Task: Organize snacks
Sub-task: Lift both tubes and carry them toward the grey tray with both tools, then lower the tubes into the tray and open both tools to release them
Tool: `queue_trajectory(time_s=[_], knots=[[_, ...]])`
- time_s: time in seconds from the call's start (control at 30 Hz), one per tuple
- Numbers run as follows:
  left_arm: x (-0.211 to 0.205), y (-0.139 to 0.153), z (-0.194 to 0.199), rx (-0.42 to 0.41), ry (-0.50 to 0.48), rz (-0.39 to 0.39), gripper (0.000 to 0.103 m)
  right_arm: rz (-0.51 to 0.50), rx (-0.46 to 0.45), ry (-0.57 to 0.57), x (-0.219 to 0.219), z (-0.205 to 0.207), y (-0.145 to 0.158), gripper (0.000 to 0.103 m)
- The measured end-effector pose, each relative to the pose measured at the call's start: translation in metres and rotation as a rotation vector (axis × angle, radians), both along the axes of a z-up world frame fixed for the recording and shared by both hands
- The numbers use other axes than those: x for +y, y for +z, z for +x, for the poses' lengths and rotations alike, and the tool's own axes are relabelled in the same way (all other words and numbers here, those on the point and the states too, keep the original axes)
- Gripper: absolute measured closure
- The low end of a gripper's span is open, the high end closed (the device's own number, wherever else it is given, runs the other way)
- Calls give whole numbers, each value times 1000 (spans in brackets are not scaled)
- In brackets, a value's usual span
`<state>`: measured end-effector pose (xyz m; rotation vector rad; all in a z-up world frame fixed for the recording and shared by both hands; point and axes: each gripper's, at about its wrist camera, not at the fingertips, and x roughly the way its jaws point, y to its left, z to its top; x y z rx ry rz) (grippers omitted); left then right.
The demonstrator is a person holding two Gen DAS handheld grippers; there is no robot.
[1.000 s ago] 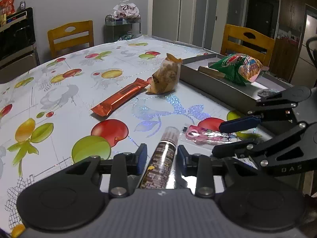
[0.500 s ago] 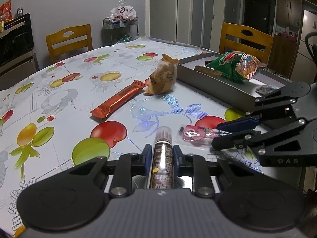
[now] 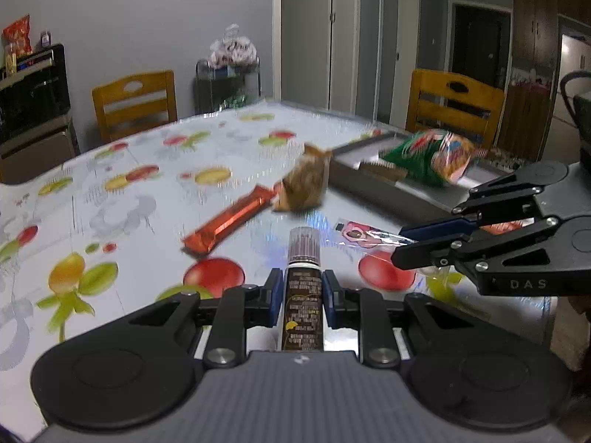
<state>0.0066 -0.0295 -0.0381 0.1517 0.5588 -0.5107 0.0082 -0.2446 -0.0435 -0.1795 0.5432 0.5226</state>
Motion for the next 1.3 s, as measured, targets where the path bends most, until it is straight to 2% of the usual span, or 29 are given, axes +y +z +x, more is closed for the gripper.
queue_trajectory(time_s=[0.53, 0.8, 1.03, 1.3], knots=[[-5, 46, -15, -124, -28, -44, 84, 49, -118, -23, -24, -9, 40, 86], [-20, 62, -17, -152, -55, -30, 84, 69, -138, -57, -44, -12, 48, 86], [-38, 72, -19, -172, -89, -26, 84, 72, -148, -109, -70, -18, 49, 86], [-66, 86, -16, -197, -152, -35, 85, 80, -188, -221, -113, -25, 54, 86]])
